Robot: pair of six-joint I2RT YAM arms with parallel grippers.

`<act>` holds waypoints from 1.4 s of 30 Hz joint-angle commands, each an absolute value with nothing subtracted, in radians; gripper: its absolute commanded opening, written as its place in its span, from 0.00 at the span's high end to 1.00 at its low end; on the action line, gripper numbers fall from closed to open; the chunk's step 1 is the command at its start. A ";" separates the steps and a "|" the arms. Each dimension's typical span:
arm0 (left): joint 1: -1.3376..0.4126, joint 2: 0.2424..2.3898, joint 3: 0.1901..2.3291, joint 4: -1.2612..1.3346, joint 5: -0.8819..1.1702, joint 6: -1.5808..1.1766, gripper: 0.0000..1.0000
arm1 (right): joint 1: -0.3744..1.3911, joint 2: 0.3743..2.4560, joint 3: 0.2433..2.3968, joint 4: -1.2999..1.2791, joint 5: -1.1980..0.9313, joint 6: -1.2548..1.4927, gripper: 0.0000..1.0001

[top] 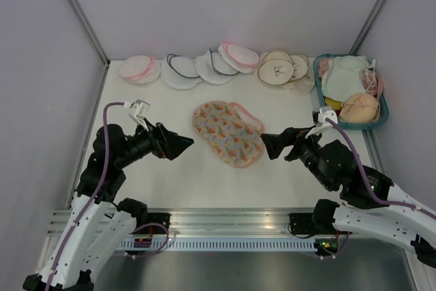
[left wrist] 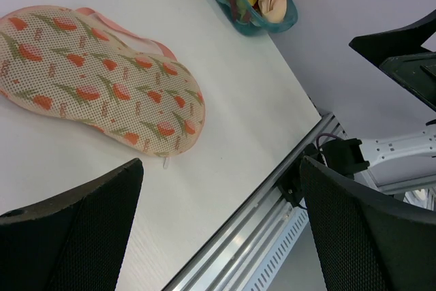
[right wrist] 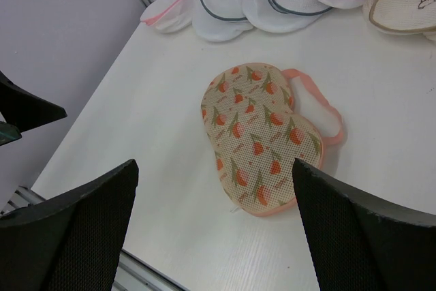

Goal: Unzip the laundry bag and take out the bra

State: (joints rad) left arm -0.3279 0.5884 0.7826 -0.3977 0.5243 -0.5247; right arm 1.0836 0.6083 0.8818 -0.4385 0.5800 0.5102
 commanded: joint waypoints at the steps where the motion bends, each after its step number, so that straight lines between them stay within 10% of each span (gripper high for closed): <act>1: -0.331 0.571 0.802 -0.405 0.492 -0.480 0.00 | 1.086 0.614 0.908 -0.439 0.571 0.509 0.02; 12: -0.333 0.704 0.628 -0.381 0.345 -0.541 0.01 | 1.086 0.614 0.847 -0.411 0.563 0.531 0.02; 25: -0.347 0.920 0.187 0.498 0.449 -1.001 0.00 | 1.086 0.649 0.755 -0.334 0.518 0.577 0.02; 42: -0.612 1.367 0.371 0.511 0.065 -1.235 0.00 | 1.086 0.624 0.698 -0.308 0.506 0.607 0.02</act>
State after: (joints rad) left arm -0.5941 1.3457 0.3225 0.5179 0.2192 -1.1465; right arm 1.0836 0.6453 0.7071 -0.3504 0.5091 0.5915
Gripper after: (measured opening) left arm 0.993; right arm 0.979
